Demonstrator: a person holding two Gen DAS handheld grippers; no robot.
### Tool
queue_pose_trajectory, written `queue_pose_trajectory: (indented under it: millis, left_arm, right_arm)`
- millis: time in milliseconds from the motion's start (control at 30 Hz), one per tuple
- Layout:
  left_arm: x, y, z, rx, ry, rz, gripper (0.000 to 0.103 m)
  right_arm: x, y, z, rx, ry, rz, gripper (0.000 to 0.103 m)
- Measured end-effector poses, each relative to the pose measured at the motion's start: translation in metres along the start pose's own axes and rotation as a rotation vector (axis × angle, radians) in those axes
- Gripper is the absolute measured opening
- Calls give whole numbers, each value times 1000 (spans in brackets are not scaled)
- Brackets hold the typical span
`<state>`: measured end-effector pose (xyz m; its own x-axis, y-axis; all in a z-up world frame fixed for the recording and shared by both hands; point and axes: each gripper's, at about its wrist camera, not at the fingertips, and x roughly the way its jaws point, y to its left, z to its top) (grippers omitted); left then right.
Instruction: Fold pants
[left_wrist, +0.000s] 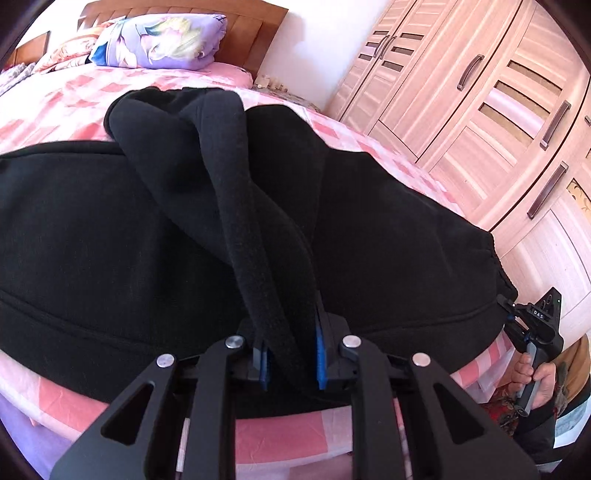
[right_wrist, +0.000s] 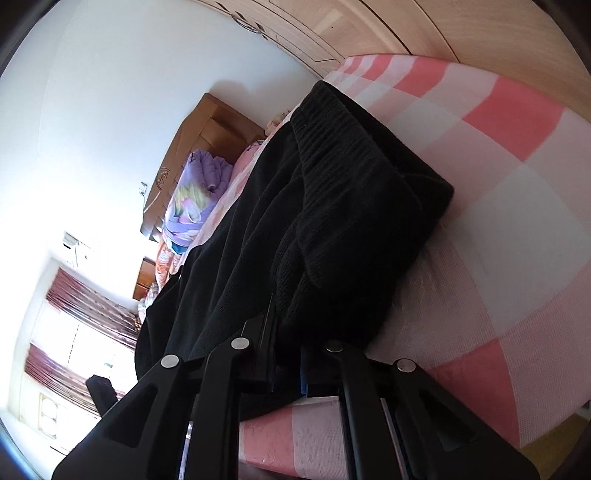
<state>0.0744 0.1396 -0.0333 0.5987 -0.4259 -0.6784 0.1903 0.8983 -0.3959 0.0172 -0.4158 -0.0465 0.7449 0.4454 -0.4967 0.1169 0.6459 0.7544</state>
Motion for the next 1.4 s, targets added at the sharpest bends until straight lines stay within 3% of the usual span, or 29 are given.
queue_pose_trajectory:
  millis: [100, 267, 333, 500, 633, 700, 733, 800, 867, 900, 967, 1000, 1033, 1133, 1167, 1267, 1400]
  left_arm:
    - [-2, -3, -6, 25, -1, 31, 19]
    - [-3, -3, -13, 17, 8, 21, 20]
    - [-3, -2, -13, 13, 10, 23, 22]
    - [-2, -4, -12, 12, 11, 27, 23]
    - [0, -2, -12, -5, 8, 21, 27]
    - [-1, -2, -11, -11, 8, 25, 37]
    - [-3, -3, -10, -6, 9, 34, 44]
    - [-12, -4, -9, 2, -17, 100, 86]
    - [-29, 1, -9, 3, -86, 199, 93]
    - [-35, 4, -9, -2, -104, 195, 93]
    - [-49, 17, -4, -45, -154, 183, 94]
    - [-54, 24, 4, -81, -176, 205, 95]
    - [-56, 29, 12, -108, -184, 217, 95]
    - [-57, 38, 51, -197, -219, 213, 98]
    - [-49, 35, 73, -205, -203, 245, 98]
    - [-10, 7, 132, -151, -111, 341, 98]
    - [55, -11, 204, -73, 37, 416, 98]
  right_arm:
    - [-2, -1, -2, 19, -2, 15, 13]
    - [-9, 3, -2, 22, -10, -1, 29]
    - [-9, 8, -5, 24, -14, 20, 53]
    - [3, 31, -19, -58, 18, -27, 54]
    - [2, 30, -24, -87, 9, -66, 43]
    - [-4, 24, -22, -44, 7, -75, 42]
    - [-14, 25, -21, -31, -24, -123, 43]
    - [-35, 39, -22, -87, -132, -244, 44]
    - [-51, 62, -26, -173, -241, -307, 45]
    - [-52, 75, -28, -216, -262, -299, 47]
    - [-36, 108, -32, -337, -227, -246, 62]
    - [-29, 113, -34, -382, -195, -227, 78]
    - [-13, 127, -38, -434, -157, -206, 84]
    - [50, 167, -45, -551, -47, -184, 84]
    - [65, 174, -44, -564, -34, -183, 84]
    - [103, 189, -38, -581, 11, -184, 84]
    - [147, 203, -40, -631, 52, -225, 84]
